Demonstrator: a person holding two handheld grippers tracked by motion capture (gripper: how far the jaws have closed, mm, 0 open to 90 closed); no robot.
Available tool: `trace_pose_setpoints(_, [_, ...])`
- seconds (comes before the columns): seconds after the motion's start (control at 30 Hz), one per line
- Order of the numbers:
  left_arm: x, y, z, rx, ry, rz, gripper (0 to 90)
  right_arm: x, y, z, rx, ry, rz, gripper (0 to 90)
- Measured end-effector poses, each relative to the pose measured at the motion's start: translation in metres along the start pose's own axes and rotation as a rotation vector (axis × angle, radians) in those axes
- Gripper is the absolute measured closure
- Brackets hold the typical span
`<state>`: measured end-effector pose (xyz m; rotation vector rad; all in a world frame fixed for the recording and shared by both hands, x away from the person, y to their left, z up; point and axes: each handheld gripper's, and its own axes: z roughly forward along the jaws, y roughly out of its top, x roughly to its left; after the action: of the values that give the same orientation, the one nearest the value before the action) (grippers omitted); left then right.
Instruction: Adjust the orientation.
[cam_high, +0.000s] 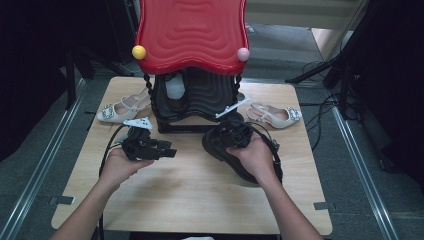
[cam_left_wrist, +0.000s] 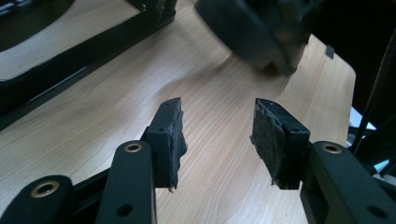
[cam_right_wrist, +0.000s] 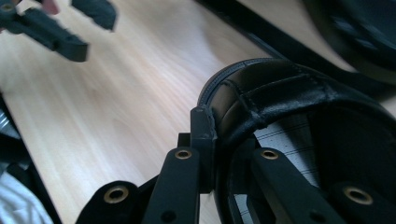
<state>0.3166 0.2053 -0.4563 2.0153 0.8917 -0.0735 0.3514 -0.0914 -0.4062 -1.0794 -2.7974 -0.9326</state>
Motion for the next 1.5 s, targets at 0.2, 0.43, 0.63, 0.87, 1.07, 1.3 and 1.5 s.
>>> trace_pose_setpoints(0.2, [0.004,0.000,-0.007,-0.020,0.013,-0.021,55.1,0.028,0.016,0.024,0.028,0.058,-0.054,86.1])
trace_pose_setpoints(0.43, [0.012,-0.004,-0.017,-0.028,0.033,-0.035,57.7,0.056,0.022,0.053,0.058,0.127,-0.101,86.2])
trace_pose_setpoints(0.63, [0.014,-0.005,-0.017,-0.026,0.037,-0.025,63.6,0.061,0.016,0.072,0.075,0.156,-0.091,86.0])
trace_pose_setpoints(0.87, [0.014,-0.005,-0.015,-0.008,0.040,-0.034,65.0,0.067,0.012,0.088,0.089,0.147,-0.100,85.1])
trace_pose_setpoints(1.07, [0.017,-0.005,-0.015,-0.008,0.033,-0.069,61.8,0.067,0.010,0.093,0.087,0.150,-0.103,82.7])
trace_pose_setpoints(1.3, [0.018,-0.006,-0.017,-0.017,0.036,-0.069,62.6,0.070,0.009,0.092,0.060,0.169,-0.104,80.8])
trace_pose_setpoints(1.5, [0.015,-0.006,-0.017,-0.030,0.033,-0.014,71.6,0.062,0.006,0.068,0.002,0.184,-0.096,74.7])
